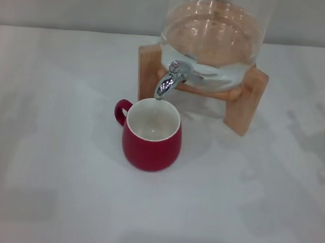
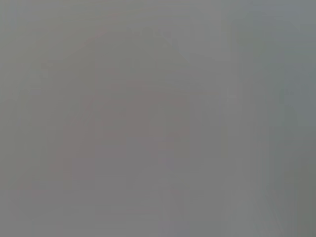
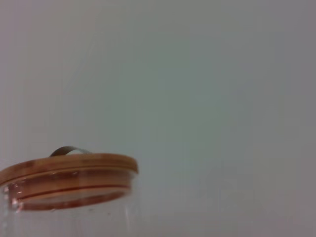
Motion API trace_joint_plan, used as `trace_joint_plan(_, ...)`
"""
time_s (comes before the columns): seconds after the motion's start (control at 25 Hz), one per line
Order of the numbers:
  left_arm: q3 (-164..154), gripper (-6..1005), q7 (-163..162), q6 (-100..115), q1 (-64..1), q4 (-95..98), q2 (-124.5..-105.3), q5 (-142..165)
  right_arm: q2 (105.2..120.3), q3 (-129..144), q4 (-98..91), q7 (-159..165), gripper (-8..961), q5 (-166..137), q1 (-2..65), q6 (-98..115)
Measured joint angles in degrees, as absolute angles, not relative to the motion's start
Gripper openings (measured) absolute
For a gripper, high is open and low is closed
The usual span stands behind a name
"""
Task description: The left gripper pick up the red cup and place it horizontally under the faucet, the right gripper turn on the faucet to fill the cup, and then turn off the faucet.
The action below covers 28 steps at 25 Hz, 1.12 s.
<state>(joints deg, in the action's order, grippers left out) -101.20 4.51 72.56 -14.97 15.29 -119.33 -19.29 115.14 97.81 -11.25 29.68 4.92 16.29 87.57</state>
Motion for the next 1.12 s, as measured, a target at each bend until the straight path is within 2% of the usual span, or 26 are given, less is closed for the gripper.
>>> trace_joint_plan(1.12, -101.7, 427, 4.3, 73.0, -14.5, 14.0, -119.58, -20.0, 115.22, 119.5, -18.6, 35.0, 793, 4.9, 18.0, 80.4)
